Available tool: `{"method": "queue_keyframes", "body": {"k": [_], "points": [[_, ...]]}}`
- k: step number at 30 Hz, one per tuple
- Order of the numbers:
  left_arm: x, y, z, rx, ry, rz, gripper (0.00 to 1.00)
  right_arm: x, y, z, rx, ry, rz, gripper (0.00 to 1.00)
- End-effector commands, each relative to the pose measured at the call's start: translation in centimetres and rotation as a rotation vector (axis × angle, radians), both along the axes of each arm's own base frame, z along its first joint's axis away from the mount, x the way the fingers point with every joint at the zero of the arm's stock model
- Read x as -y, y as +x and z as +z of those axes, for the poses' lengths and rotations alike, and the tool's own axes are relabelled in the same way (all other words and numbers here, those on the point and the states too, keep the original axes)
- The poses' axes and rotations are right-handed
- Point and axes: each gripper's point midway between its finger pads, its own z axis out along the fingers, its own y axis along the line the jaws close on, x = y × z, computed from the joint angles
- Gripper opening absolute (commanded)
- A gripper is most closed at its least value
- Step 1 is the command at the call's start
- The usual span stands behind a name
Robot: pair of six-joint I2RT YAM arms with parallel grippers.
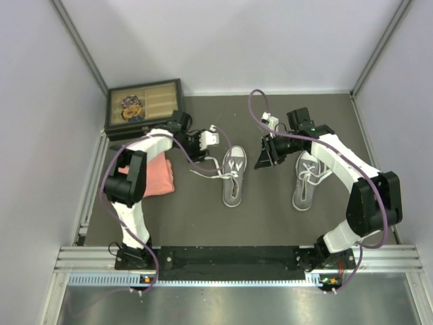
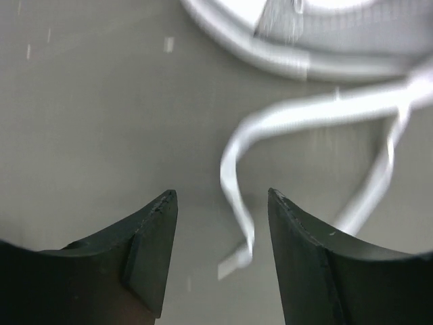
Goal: Tie the shoes
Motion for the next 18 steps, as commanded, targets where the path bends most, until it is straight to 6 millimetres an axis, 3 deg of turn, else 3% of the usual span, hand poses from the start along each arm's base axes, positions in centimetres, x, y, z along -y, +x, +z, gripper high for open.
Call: {"method": "queue_keyframes", "body": {"k": [1,4,8,13,18], "points": [[-3.0,-3.7,4.6,-0.021,-0.055,-0.096,0.57,-0.3,0.9,1.5,0.081,0.029,0.039,0.36],[-3.9,-7.3,3.9,-0.058,-0.035,-0.204,0.51,-0.8,1.7,1.6,0.087,0.047,0.051,0.35],[-3.7,-10.5,2.5,-0.061,-0.062,-0.356,0.48,-2.2,3.1,2.0,0.12,0.057,0.076,0.35],[-3.1,-10.6,1.2,-0.061,-0.08,-0.427,0.44,-4.1,3.7,1.6,0.123,0.042,0.129,0.34],[-2.4,-8.9,-0.1,-0.058,-0.035,-0.431,0.41,-4.8,4.3,1.1,0.116,0.036,0.146,0.33]]}}
